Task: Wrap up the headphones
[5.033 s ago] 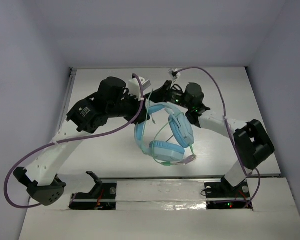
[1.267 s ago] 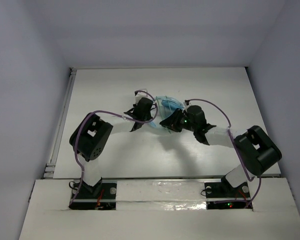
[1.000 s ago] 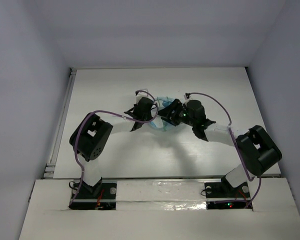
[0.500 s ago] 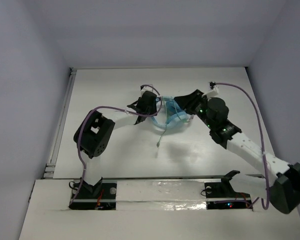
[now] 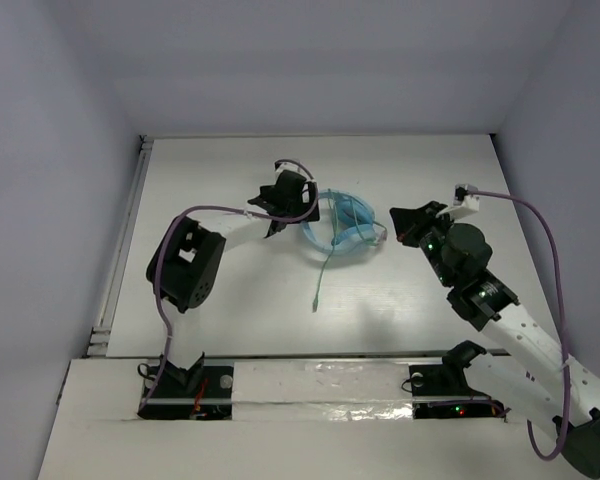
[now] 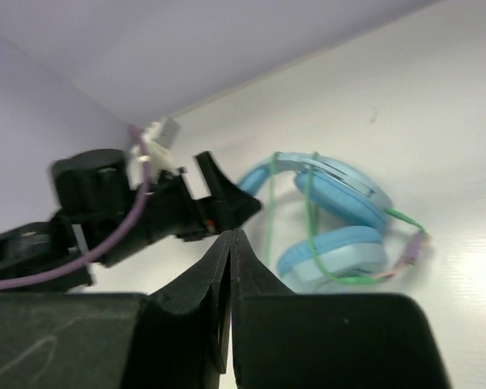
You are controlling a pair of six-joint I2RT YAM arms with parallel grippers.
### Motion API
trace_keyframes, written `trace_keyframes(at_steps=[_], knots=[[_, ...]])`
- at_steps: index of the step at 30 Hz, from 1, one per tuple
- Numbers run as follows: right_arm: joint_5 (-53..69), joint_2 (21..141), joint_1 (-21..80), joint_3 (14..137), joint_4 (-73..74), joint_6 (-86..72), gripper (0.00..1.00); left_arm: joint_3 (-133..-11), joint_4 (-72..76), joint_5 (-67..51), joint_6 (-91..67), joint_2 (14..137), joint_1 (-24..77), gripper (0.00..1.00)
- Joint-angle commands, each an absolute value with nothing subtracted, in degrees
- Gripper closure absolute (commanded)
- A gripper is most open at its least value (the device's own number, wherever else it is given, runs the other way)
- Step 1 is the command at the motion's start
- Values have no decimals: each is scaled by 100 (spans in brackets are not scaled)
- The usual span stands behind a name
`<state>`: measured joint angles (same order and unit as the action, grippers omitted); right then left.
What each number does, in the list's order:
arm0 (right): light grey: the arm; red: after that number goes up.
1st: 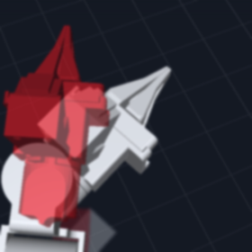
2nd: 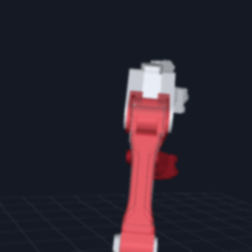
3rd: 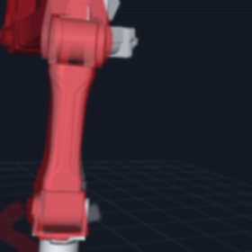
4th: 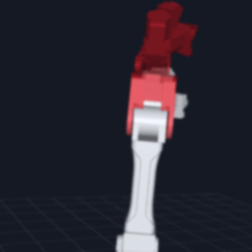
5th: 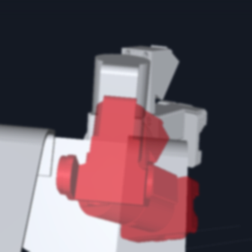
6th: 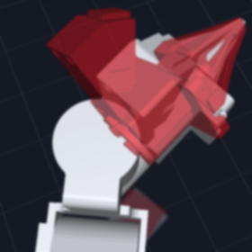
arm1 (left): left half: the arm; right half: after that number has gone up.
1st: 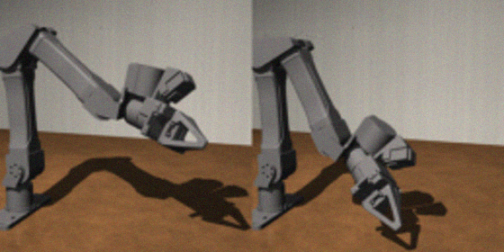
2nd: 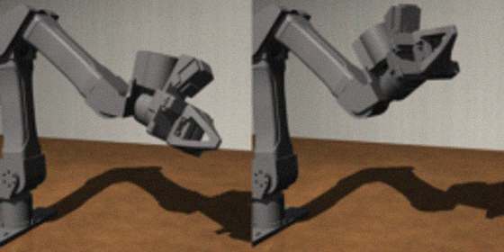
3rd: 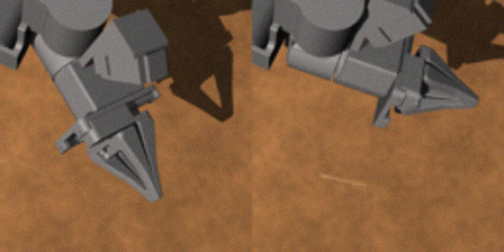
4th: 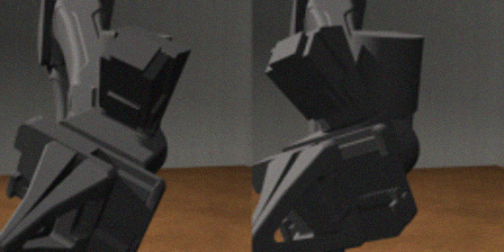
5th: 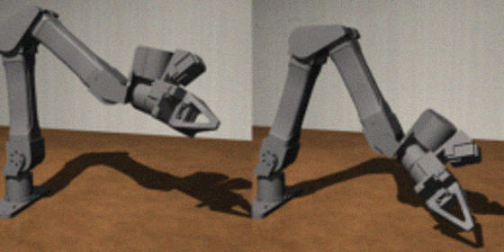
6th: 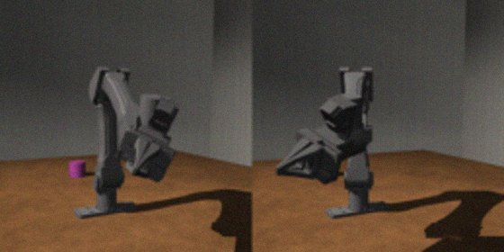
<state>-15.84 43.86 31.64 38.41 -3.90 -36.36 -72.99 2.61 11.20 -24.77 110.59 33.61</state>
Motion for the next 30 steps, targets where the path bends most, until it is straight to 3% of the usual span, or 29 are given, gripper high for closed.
trace_keyframes(at_steps=[1, 3, 6, 7, 9, 10, 12, 13, 17, 30], knots=[[-2021, 4359, 3217, 3806, -211, -3244, 94, -6997, 465, 1309, -2479, 10364, 3313, 1], [-2171, 4377, 3217, 3814, -141, -3252, 88, -6664, 659, 1362, -2514, 9758, 3313, 1], [-2171, 4386, 3217, 3841, -123, -3313, 60, -6347, 914, 1345, -2487, 8888, 3313, 1], [-2241, 4377, 3217, 3884, -88, -3331, 45, -6189, 949, 1327, -2479, 8494, 3313, 1], [-2294, 4351, 3217, 3963, -18, -3331, 33, -5969, 949, 1283, -2444, 8132, 3313, 1], [-2294, 4324, 3217, 3999, 35, -3340, 23, -5907, 941, 1283, -2435, 7965, 3313, 1], [-2259, 4298, 3217, 4174, 271, -3322, 13, -5784, 958, 1248, -2417, 7472, 3313, 1], [-2267, 4307, 3217, 4271, 359, -3305, 2, -5722, 941, 1170, -2400, 7332, 3313, 1], [-2355, 4193, 3217, 4631, 712, -3340, 0, -5678, 731, 1054, -2303, 6366, 3313, 1], [-3673, 2233, 3217, 4658, 1564, -3436, 0, -5388, -545, 2065, -1890, 4298, 3261, 1]])
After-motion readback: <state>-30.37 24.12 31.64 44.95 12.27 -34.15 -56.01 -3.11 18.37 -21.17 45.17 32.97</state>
